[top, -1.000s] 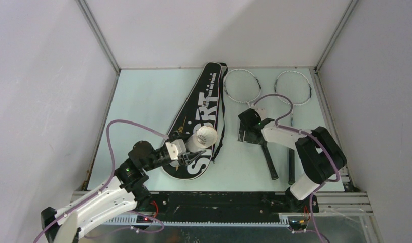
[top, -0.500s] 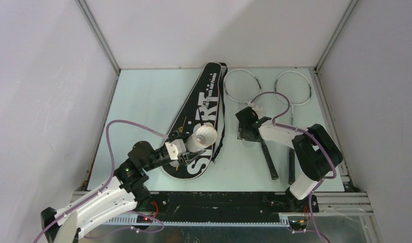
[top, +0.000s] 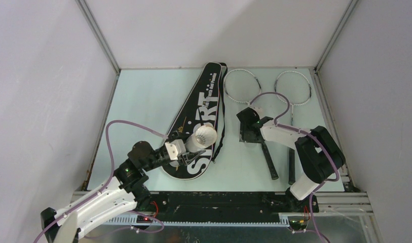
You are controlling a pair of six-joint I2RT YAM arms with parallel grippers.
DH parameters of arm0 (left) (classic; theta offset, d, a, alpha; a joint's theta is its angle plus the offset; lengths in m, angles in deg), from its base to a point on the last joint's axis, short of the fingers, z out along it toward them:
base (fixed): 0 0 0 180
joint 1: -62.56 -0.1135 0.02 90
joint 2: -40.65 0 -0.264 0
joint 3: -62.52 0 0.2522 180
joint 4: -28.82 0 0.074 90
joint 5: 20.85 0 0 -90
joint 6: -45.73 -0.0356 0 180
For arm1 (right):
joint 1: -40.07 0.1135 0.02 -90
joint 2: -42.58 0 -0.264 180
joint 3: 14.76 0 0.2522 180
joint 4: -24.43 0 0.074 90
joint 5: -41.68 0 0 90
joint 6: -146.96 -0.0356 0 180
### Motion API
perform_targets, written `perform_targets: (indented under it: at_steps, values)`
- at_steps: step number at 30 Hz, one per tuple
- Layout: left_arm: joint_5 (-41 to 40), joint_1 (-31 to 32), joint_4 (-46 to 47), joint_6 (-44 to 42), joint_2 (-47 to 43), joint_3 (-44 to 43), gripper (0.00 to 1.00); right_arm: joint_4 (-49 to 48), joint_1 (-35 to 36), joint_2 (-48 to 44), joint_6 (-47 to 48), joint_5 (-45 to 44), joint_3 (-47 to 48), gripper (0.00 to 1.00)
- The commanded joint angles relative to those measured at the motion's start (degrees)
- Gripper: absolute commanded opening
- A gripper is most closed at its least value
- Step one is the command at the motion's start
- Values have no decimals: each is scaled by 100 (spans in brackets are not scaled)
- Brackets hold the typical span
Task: Pack up the badminton gear
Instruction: Place the lid at the center of the board.
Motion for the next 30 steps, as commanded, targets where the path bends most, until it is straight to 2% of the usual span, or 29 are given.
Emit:
perform_targets:
  at_steps: [1, 6, 11, 18, 21, 25, 30]
  values:
    - [-88, -33, -345, -42, -53, 46, 47, -356, -70, 27, 118, 259, -86, 54]
    - [-91, -34, -303, -27, -55, 69, 47, -332, -44, -264, 274, 251, -86, 44]
    - [-76, -31, -233, -5, -6, 65, 47, -293, -41, -1161, 567, 300, -86, 44]
    - [-26, -31, -132, 70, 89, 37, 47, -576, -254, -2420, 693, 1335, -262, 44]
    - [24, -32, -133, 91, 81, 34, 47, -456, -283, -2520, 828, 1318, -346, 57]
    - [34, -32, -134, 111, 86, 21, 47, -203, -206, -2148, 640, 1019, -378, 68]
    - [2, -33, -154, 131, 120, -5, 47, -268, -110, -1350, 325, 651, -378, 74]
